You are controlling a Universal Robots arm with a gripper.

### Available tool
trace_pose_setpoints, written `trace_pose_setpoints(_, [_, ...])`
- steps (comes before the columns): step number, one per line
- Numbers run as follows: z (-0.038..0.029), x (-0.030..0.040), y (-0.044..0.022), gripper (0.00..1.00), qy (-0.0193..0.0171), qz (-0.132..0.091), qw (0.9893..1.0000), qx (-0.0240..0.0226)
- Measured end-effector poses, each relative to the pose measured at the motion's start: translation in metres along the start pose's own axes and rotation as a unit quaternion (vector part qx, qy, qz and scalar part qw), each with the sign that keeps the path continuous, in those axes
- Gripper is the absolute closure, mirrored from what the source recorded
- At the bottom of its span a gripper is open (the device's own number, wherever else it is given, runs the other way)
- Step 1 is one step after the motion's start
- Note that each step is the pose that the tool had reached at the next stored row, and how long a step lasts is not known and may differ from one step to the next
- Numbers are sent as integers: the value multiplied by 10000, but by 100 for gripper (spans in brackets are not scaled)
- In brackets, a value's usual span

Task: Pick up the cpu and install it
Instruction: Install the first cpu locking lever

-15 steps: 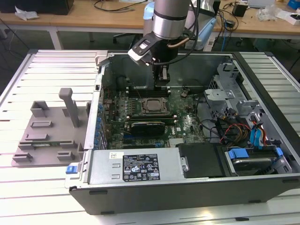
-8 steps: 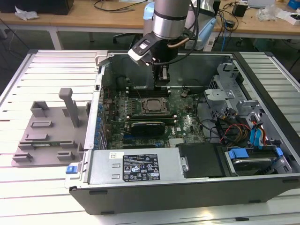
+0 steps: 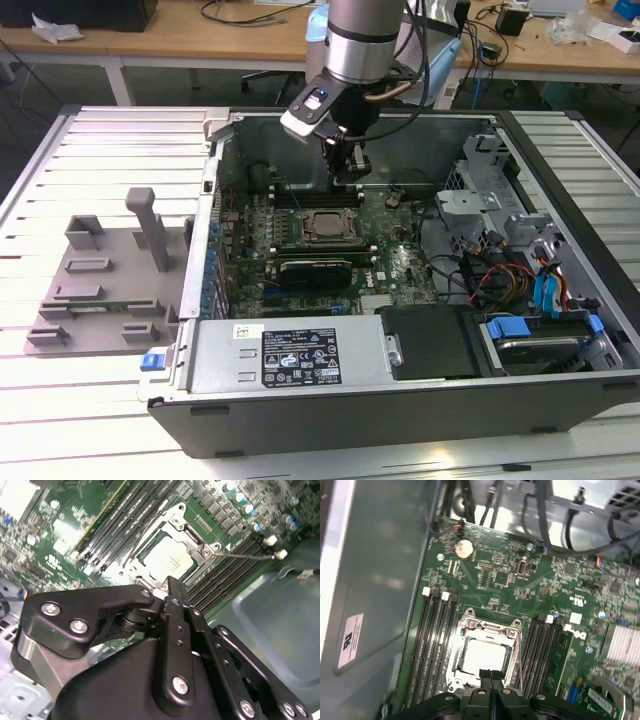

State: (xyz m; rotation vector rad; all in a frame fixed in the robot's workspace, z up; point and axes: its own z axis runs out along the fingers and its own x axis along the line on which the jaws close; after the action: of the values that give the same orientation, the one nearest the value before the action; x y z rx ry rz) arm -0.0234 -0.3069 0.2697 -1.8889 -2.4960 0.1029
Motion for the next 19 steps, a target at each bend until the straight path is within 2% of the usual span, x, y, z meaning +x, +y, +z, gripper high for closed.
trace_pose_setpoints(1, [0,0,0,89,-9,-159,9999,-5])
trace_pose_setpoints(2, [0,0,0,89,-22,-371,9993,-12])
trace_pose_setpoints(3, [0,0,0,89,-36,-610,9981,-19])
trace_pose_setpoints(9, [0,0,0,89,-63,-1082,9941,-35])
trace_pose_setpoints(10, [0,0,0,89,-70,-1190,9929,-38])
trace_pose_setpoints(12, [0,0,0,89,-76,-1305,9914,-42])
trace_pose_setpoints(14, [0,0,0,89,-89,-1523,9883,-49])
trace_pose_setpoints(16, [0,0,0,89,-95,-1630,9866,-52])
trace_pose_setpoints(18, [0,0,0,89,-105,-1784,9839,-57])
trace_pose_setpoints(19, [0,0,0,89,-107,-1833,9830,-58])
